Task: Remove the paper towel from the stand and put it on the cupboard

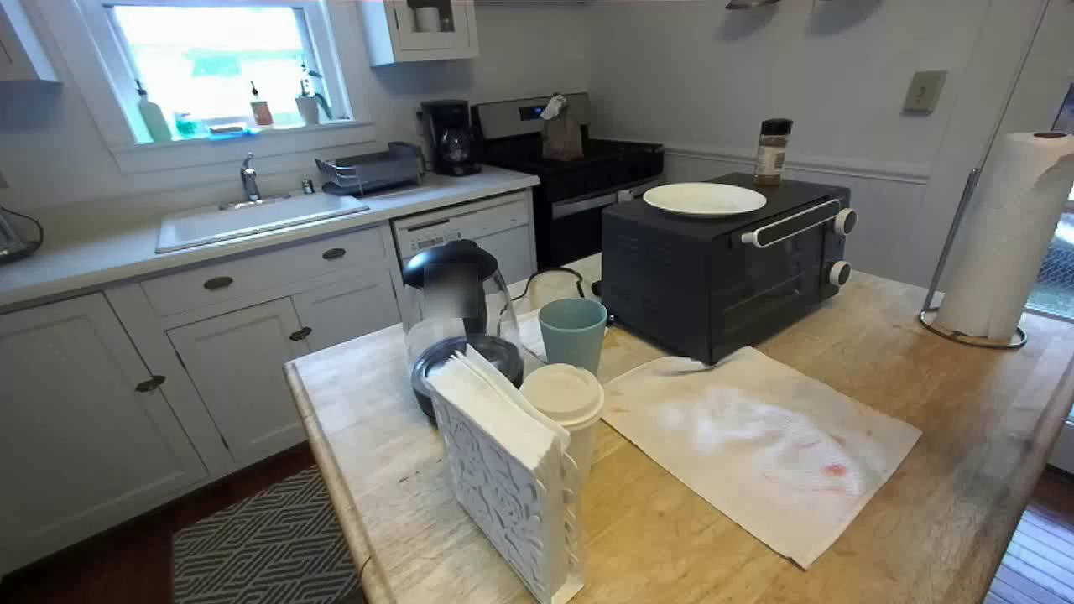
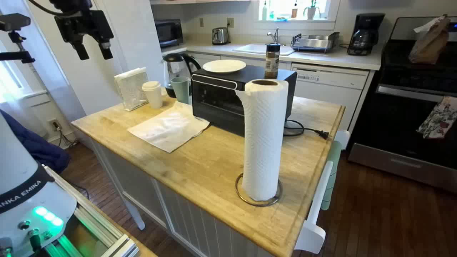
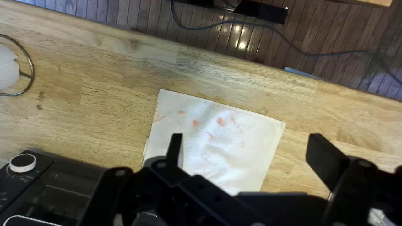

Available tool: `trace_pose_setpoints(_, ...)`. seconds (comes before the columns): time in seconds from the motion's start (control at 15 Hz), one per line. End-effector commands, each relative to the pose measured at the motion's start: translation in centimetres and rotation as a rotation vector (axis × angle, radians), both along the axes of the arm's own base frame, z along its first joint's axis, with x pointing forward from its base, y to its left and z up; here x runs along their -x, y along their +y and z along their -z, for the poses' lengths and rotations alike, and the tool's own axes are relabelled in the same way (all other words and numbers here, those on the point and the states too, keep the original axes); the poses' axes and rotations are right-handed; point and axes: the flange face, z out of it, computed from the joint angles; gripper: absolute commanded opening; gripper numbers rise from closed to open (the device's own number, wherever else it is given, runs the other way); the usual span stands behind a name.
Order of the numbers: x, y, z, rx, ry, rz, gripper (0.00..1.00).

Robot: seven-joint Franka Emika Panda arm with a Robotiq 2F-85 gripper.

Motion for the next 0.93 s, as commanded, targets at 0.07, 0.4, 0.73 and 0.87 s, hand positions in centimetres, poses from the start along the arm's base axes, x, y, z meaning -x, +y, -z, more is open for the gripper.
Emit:
trace_pose_setpoints(0.07,0.0,0.0,-0.1,0.0,0.001,0.0,1.0)
trace_pose_setpoints(0.4,0.0,0.0,-0.1,0.0,0.001,0.0,1.0)
trace_pose_setpoints(0.73,-1.2,-6.1,0.2,-0.017,0.03,0.231,1.0)
trace_pose_setpoints(0.87,-1.2,-9.7,0.2,0.004,0.022,0.34,1.0)
